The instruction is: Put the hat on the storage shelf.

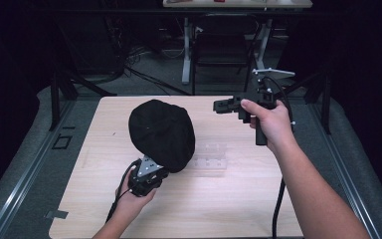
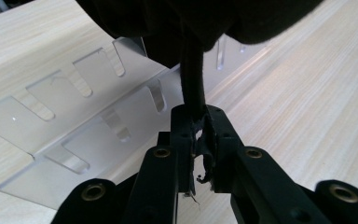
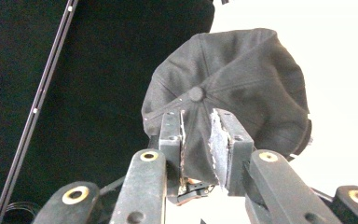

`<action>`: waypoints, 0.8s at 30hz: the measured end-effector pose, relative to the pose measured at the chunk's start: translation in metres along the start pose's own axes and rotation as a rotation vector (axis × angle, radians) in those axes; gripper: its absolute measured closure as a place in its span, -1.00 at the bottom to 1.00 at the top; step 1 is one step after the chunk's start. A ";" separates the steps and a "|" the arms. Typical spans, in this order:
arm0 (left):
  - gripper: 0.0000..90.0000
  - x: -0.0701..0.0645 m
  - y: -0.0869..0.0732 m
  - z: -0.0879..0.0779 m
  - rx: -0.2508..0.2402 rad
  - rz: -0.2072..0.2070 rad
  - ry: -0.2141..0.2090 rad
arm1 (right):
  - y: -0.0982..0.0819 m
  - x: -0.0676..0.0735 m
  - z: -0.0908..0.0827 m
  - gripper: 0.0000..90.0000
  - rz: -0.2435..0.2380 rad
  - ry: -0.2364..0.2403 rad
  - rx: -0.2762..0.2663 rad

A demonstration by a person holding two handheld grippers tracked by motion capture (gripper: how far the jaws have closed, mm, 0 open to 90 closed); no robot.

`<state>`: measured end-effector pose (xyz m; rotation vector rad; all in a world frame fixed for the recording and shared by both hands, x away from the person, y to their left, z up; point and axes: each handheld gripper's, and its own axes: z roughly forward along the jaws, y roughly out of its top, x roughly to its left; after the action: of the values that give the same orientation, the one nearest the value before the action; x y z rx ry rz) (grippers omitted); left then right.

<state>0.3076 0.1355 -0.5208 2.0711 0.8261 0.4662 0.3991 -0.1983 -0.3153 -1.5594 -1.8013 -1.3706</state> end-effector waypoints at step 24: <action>0.12 0.032 -0.033 -0.047 -0.092 -0.187 0.023 | -0.048 -0.017 -0.029 0.61 -0.100 -0.170 -0.020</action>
<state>0.2898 0.1989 -0.5197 1.8863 0.9835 0.4180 0.3527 -0.2270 -0.3361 -1.6611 -1.9965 -1.3393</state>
